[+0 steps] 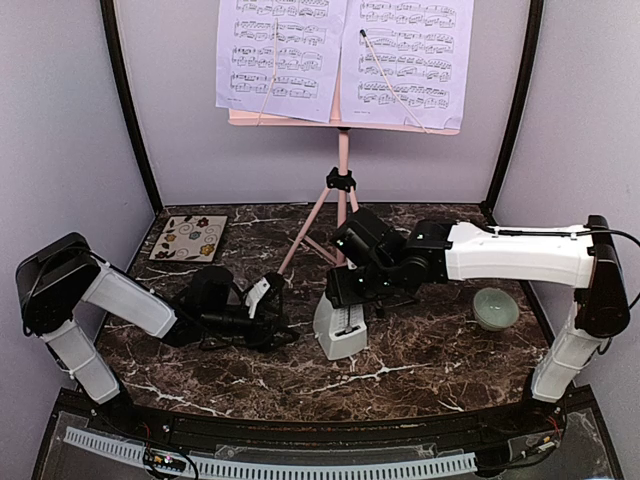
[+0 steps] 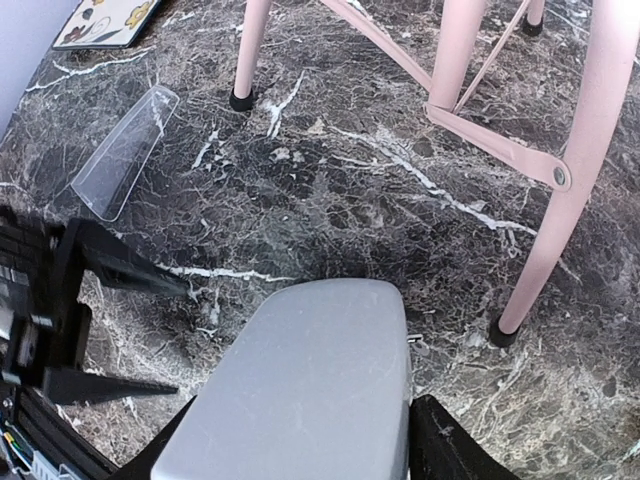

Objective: Set up the instrument practice props

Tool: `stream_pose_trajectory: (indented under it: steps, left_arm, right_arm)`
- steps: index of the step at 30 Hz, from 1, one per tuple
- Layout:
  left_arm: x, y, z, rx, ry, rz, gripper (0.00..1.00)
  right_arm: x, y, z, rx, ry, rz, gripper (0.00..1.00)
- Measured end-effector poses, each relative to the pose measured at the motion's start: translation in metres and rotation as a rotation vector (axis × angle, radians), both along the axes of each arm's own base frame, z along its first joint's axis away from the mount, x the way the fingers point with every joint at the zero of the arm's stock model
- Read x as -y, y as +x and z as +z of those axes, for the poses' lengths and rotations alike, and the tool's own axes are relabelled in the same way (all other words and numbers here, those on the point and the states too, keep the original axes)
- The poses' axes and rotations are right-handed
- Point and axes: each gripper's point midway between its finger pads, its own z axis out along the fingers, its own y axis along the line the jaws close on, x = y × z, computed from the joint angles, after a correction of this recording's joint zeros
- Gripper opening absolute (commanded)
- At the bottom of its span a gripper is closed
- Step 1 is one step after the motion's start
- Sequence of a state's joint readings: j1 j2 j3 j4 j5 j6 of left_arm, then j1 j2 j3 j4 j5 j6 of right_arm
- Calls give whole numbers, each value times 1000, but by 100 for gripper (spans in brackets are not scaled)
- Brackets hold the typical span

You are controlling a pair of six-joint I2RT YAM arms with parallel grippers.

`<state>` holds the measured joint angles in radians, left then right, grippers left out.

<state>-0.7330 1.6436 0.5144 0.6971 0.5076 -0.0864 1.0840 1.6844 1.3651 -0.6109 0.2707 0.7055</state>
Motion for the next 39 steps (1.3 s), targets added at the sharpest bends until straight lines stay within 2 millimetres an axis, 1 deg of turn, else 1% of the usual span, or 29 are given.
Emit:
stream_pose_trajectory:
  steps: [3,6,8,12,15,17,20,25,29,34,39]
  left_arm:
    - [12,-12,-3,26,25,-62,72]
    - [20,-22,-8,43,48,-108,82]
    - [22,-25,-12,53,62,-124,85]
    - [19,-23,-17,99,97,-137,89]
    - [19,-20,-21,142,130,-153,90]
    - [22,-16,-23,163,146,-167,90]
    - [32,-7,-22,196,154,-183,89]
    - [48,6,-20,227,151,-212,84]
    - [56,6,-24,222,152,-256,79]
    - [55,0,-35,211,172,-293,71]
    - [51,4,-36,212,174,-288,58]
  right_arm:
    - [1,1,1,6,-2,0,42]
    - [3,2,2,11,5,2,36]
    - [6,1,3,10,17,6,33]
    - [10,-3,5,6,25,31,28]
    - [11,-6,5,1,24,57,26]
    - [10,-7,5,-3,23,72,25]
    - [8,-9,5,-6,24,89,24]
    - [7,-10,4,-8,23,111,24]
    - [7,-11,4,-7,19,119,23]
    - [7,-11,4,-6,15,128,23]
    - [7,-12,4,-8,14,138,24]
